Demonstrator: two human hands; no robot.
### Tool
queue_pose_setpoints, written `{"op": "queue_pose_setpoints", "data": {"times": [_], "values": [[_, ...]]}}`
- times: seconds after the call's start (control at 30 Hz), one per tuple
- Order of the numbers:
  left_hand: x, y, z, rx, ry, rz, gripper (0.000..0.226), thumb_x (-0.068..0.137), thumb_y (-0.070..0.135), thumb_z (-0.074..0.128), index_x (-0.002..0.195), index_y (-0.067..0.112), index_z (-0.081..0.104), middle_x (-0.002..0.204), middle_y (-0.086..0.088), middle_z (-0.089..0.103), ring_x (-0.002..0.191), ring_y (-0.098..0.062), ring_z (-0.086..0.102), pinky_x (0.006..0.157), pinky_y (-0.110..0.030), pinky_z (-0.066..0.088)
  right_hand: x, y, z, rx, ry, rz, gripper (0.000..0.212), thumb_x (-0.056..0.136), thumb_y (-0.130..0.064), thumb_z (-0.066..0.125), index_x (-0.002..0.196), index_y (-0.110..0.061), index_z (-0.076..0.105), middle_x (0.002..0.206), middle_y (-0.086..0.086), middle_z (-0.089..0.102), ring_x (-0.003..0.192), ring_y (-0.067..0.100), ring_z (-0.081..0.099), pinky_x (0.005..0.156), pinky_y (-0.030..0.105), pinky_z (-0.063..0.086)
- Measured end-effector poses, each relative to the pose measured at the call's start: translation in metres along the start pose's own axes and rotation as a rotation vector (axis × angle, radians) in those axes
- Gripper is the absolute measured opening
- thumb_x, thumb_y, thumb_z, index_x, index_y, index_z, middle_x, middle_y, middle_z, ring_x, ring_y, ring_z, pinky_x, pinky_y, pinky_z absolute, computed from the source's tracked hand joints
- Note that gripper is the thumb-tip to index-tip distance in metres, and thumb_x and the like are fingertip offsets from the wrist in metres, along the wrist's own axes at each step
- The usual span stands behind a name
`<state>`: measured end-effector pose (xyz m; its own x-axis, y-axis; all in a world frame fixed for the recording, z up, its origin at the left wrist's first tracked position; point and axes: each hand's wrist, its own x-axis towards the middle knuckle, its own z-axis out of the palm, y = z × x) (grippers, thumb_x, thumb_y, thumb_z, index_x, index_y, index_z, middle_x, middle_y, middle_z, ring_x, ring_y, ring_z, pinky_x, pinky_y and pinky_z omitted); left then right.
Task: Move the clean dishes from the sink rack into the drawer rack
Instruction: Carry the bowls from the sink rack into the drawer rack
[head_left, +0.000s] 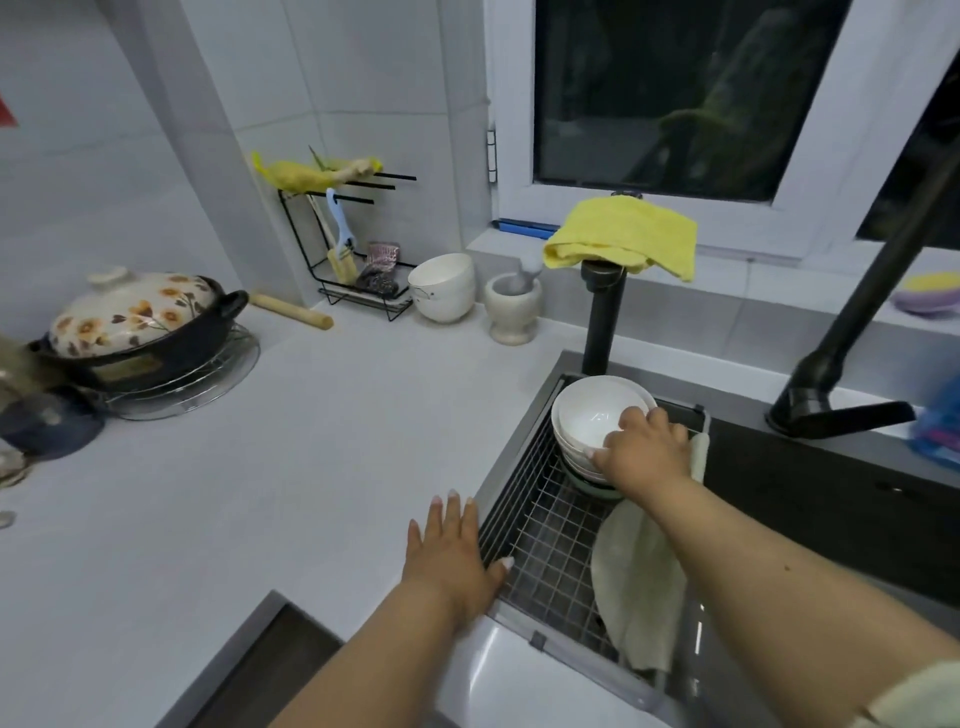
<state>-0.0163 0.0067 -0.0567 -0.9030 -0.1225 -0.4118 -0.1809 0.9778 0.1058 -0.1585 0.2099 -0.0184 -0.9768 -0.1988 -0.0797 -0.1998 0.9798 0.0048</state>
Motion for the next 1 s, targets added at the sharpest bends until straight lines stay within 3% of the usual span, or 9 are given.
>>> {"op": "queue_pose_setpoints", "data": {"times": [0.23, 0.43, 0.6, 0.7, 0.87, 0.93, 1.0], "values": [[0.004, -0.002, 0.004, 0.062, 0.002, 0.001, 0.083, 0.094, 0.065, 0.02, 0.149, 0.02, -0.022, 0.155, -0.008, -0.029, 0.143, -0.028, -0.028, 0.119, -0.052, -0.007, 0.01, 0.005, -0.004, 0.043, 0.088, -0.057, 0.031, 0.091, -0.048, 0.049, 0.098, -0.027, 0.072, 0.112, -0.004, 0.057, 0.113, 0.021, 0.04, 0.084, 0.037, 0.026], [0.003, -0.002, 0.002, 0.068, -0.009, 0.006, 0.082, 0.094, 0.065, 0.019, 0.149, 0.019, -0.021, 0.156, -0.009, -0.028, 0.143, -0.028, -0.028, 0.119, -0.052, -0.008, 0.013, 0.002, -0.012, 0.089, 0.2, -0.099, 0.032, 0.09, -0.052, 0.051, 0.082, -0.025, 0.067, 0.102, -0.008, 0.06, 0.11, 0.018, 0.043, 0.081, 0.035, 0.019], [0.004, -0.005, -0.004, -0.024, -0.009, 0.017, 0.079, 0.096, 0.063, 0.02, 0.152, 0.02, -0.014, 0.159, -0.006, -0.02, 0.146, -0.025, -0.022, 0.12, -0.049, -0.006, 0.006, -0.004, -0.029, 0.15, 0.412, -0.219, 0.029, 0.089, -0.045, 0.057, 0.077, -0.019, 0.062, 0.096, -0.008, 0.061, 0.105, 0.019, 0.047, 0.07, 0.028, 0.006], [0.003, -0.012, -0.013, -0.274, 0.069, -0.008, 0.075, 0.097, 0.06, 0.023, 0.154, 0.018, -0.003, 0.162, -0.003, -0.005, 0.149, -0.02, -0.008, 0.121, -0.043, -0.001, -0.003, -0.014, -0.04, 0.176, 0.531, -0.33, 0.025, 0.084, -0.038, 0.067, 0.077, -0.014, 0.069, 0.092, -0.005, 0.066, 0.101, 0.024, 0.052, 0.071, 0.026, 0.006], [-0.019, -0.024, -0.043, -0.904, 0.355, -0.085, 0.061, 0.099, 0.052, 0.031, 0.152, 0.021, 0.022, 0.158, 0.002, 0.024, 0.145, -0.015, 0.022, 0.118, -0.031, 0.015, -0.029, -0.05, -0.053, 0.222, 0.63, -0.567, 0.021, 0.078, -0.039, 0.07, 0.073, -0.019, 0.07, 0.084, -0.008, 0.067, 0.088, 0.021, 0.056, 0.074, 0.023, 0.006], [-0.033, -0.029, -0.059, -1.212, 0.375, -0.15, 0.056, 0.099, 0.051, 0.032, 0.148, 0.023, 0.031, 0.151, 0.0, 0.038, 0.135, -0.018, 0.041, 0.114, -0.034, 0.028, -0.04, -0.069, -0.058, 0.258, 0.628, -0.69, 0.023, 0.076, -0.043, 0.068, 0.069, -0.021, 0.07, 0.081, -0.01, 0.066, 0.085, 0.021, 0.059, 0.072, 0.023, 0.006], [-0.048, -0.039, -0.071, -1.535, 0.311, -0.216, 0.054, 0.098, 0.055, 0.034, 0.141, 0.023, 0.04, 0.131, -0.009, 0.057, 0.112, -0.023, 0.062, 0.1, -0.041, 0.048, -0.051, -0.093, -0.062, 0.262, 0.632, -0.807, 0.031, 0.076, -0.05, 0.057, 0.064, -0.024, 0.068, 0.078, -0.014, 0.065, 0.081, 0.016, 0.058, 0.07, 0.023, 0.007]]}}
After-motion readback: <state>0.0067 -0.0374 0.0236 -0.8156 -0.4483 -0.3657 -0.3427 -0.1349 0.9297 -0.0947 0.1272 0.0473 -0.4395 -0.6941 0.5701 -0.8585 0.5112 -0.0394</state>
